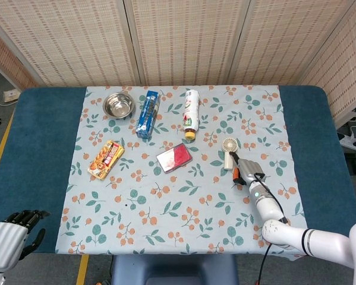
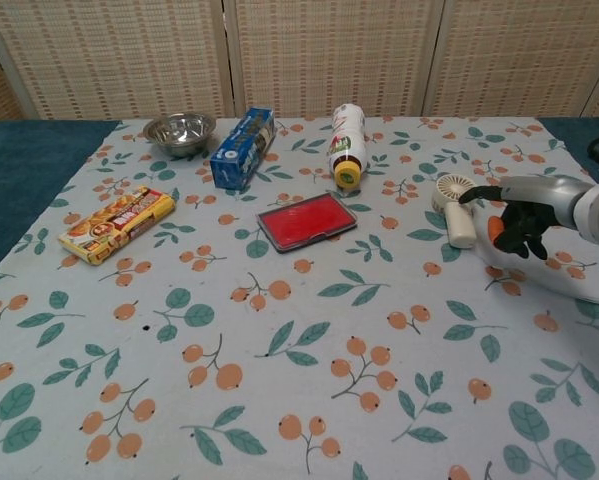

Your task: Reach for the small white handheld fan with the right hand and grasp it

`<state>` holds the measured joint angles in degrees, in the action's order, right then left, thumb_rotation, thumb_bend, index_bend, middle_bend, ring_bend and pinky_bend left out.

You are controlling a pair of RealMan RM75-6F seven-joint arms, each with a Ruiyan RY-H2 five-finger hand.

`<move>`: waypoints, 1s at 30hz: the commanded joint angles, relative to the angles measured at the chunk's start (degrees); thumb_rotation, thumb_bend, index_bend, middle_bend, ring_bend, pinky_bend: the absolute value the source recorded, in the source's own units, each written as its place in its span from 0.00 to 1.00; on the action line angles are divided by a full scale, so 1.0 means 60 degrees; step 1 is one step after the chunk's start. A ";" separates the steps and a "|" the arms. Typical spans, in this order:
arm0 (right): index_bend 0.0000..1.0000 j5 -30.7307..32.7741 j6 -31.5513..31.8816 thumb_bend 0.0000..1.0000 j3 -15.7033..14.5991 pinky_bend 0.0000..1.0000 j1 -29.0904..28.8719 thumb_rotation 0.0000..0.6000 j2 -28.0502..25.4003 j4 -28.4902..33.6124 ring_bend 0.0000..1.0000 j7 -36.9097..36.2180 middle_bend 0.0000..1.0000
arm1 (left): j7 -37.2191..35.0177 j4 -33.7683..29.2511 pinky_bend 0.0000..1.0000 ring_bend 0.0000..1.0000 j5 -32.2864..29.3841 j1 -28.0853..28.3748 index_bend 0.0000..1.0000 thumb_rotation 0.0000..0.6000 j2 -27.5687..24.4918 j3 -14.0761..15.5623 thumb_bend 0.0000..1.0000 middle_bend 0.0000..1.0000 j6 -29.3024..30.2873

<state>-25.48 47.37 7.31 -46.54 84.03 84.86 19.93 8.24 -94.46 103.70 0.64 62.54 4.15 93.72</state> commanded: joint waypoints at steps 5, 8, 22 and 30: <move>0.00 0.0039 -0.0090 0.93 -0.0021 0.71 0.0017 1.00 0.0034 -0.0116 0.69 -0.0017 0.83 | 0.0009 -0.0032 0.51 0.39 -0.0020 0.0004 0.35 1.00 -0.0011 -0.0004 0.43 0.42 -0.0019; 0.00 0.0042 -0.0127 0.93 -0.0027 0.71 0.0020 1.00 0.0049 -0.0148 0.69 -0.0022 0.83 | 0.0003 -0.0017 0.50 0.39 -0.0035 0.0004 0.35 1.00 -0.0013 -0.0011 0.43 0.42 -0.0020; 0.00 0.0079 -0.0312 0.93 -0.0157 0.71 0.0091 1.00 0.0246 -0.0526 0.69 -0.0059 0.83 | -0.0119 0.0008 0.50 0.39 -0.0041 -0.0031 0.35 1.00 -0.0049 -0.0029 0.43 0.42 0.0090; 0.00 0.0079 -0.0578 0.93 -0.0170 0.71 0.0171 1.00 0.0324 -0.0871 0.69 -0.0220 0.83 | -0.0176 0.0010 0.50 0.39 -0.0046 -0.0040 0.35 1.00 -0.0068 -0.0040 0.43 0.42 0.0125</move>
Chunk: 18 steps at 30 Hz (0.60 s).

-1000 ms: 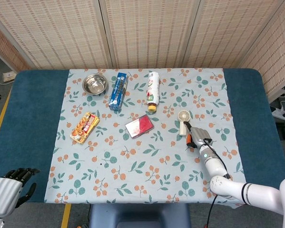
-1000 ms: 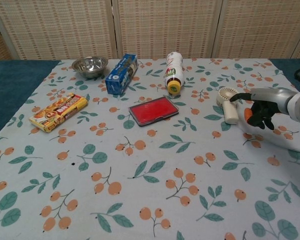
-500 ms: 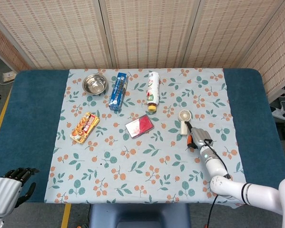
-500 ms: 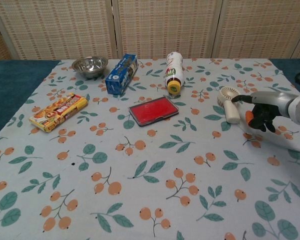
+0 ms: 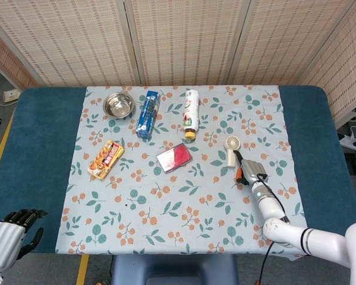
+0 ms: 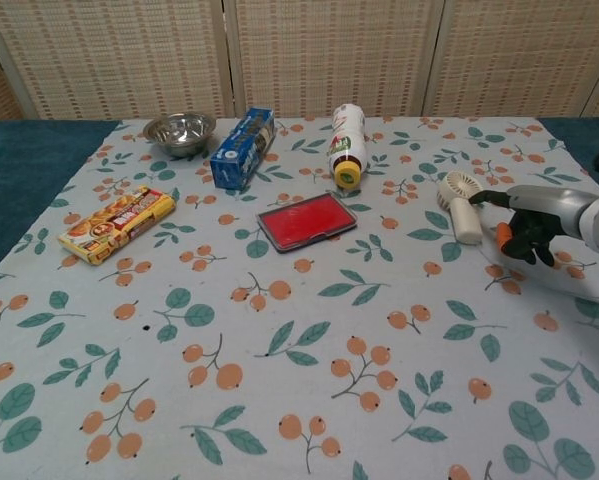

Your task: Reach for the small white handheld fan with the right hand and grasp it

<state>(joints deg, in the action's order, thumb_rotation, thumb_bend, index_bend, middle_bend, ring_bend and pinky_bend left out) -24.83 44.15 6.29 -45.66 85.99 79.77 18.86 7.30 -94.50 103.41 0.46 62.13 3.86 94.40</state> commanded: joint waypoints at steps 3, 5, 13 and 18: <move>0.00 -0.0198 -0.0128 0.93 -0.0004 0.71 0.0105 1.00 -0.0097 0.0033 0.69 -0.0169 0.83 | -0.0033 0.0042 0.51 0.39 0.0020 -0.0019 0.35 1.00 0.0005 0.0013 0.43 0.42 0.0033; 0.00 -0.0365 -0.0158 0.93 0.0015 0.71 0.0168 1.00 -0.0220 0.0184 0.69 -0.0277 0.83 | -0.0032 0.0044 0.51 0.39 0.0019 -0.0018 0.35 1.00 0.0009 0.0012 0.43 0.42 0.0029; 0.00 -0.1854 0.0252 0.93 0.0163 0.71 0.0659 1.00 -0.1150 0.1526 0.69 -0.0889 0.83 | 0.0000 0.0016 0.51 0.39 0.0020 -0.0016 0.35 1.00 0.0005 0.0017 0.43 0.42 0.0003; 0.00 -0.5067 0.2404 0.93 -0.0696 0.69 0.1977 1.00 -0.2502 0.3380 0.66 -0.0861 0.83 | -0.0004 -0.0005 0.51 0.39 0.0011 -0.0031 0.35 1.00 -0.0005 0.0015 0.43 0.42 0.0026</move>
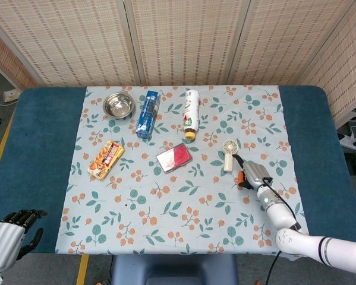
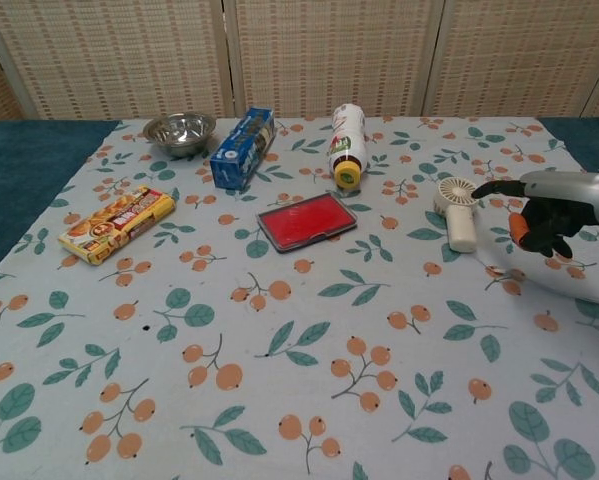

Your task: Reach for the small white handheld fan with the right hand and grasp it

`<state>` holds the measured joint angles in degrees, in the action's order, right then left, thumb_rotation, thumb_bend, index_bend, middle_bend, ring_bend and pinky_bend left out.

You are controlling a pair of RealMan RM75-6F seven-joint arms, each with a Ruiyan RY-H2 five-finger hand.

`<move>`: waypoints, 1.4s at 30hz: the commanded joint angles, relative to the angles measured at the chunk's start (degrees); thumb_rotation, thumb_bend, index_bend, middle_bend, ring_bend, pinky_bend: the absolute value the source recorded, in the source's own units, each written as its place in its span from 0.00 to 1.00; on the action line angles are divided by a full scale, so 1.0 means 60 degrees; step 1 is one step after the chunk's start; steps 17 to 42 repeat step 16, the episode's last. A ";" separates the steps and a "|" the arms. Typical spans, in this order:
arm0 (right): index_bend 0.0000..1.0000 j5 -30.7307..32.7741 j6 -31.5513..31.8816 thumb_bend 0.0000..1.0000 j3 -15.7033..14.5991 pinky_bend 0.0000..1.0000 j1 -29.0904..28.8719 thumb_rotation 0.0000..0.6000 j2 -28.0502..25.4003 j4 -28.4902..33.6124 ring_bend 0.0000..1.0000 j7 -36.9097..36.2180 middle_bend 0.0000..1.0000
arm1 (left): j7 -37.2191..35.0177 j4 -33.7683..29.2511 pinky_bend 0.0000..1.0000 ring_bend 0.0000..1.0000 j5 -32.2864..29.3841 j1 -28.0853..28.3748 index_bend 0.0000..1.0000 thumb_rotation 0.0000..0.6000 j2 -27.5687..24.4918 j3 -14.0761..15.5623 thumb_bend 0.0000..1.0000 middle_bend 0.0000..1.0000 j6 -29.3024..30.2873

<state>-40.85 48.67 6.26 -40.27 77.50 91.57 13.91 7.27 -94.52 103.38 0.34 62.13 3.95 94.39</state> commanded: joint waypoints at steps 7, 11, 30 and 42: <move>0.08 -0.5722 0.4380 0.66 -0.2504 0.57 0.3080 1.00 -0.1310 0.0639 0.46 0.0478 0.63 | 0.0025 0.0019 0.50 0.39 0.0031 0.0016 0.35 1.00 0.0028 -0.0017 0.43 0.42 -0.0002; 0.08 -0.6806 0.5624 0.48 -0.2787 0.54 0.4053 1.00 -0.0867 -0.0754 0.32 -0.0703 0.46 | 0.0059 0.0046 0.51 0.39 0.0011 0.0068 0.35 1.00 0.0067 -0.0032 0.43 0.42 -0.0100; 0.08 -0.7758 0.6932 0.34 -0.2664 0.43 0.4782 1.00 -0.0383 -0.2223 0.18 -0.1644 0.33 | 0.0145 0.0063 0.50 0.39 -0.0028 0.0128 0.35 1.00 0.0113 -0.0050 0.43 0.42 -0.0227; 0.08 -0.7758 0.6932 0.34 -0.2664 0.43 0.4782 1.00 -0.0383 -0.2223 0.18 -0.1644 0.33 | 0.0145 0.0063 0.50 0.39 -0.0028 0.0128 0.35 1.00 0.0113 -0.0050 0.43 0.42 -0.0227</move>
